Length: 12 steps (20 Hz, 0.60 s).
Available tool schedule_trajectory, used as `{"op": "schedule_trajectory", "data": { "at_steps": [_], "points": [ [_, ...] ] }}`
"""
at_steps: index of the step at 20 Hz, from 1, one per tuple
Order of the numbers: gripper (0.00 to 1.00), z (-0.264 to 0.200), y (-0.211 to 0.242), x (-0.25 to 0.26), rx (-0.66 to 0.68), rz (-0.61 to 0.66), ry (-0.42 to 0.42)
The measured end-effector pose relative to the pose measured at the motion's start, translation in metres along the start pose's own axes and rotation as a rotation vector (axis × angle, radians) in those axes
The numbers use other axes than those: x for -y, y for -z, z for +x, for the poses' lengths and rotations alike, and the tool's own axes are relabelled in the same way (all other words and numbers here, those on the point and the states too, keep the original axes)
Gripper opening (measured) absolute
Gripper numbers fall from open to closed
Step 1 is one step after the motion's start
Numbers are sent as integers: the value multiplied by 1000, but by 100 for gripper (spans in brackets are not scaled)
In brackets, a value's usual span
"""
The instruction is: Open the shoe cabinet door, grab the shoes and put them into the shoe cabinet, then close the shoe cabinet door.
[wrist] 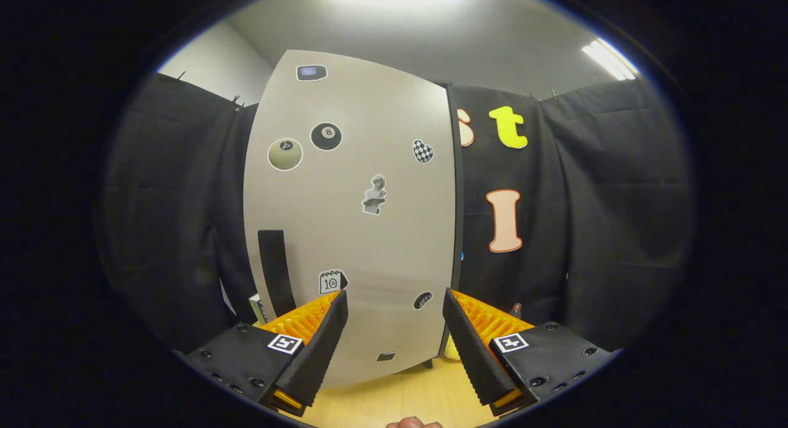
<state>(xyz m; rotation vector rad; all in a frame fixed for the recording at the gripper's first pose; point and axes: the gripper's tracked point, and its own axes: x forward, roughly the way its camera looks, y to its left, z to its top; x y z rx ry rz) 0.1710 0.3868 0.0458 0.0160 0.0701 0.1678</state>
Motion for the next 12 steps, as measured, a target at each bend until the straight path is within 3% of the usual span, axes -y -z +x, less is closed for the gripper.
{"op": "schedule_trajectory", "data": {
  "at_steps": [12],
  "points": [
    [97,-6,15,-6,-24,17,-52]
  ]
}}
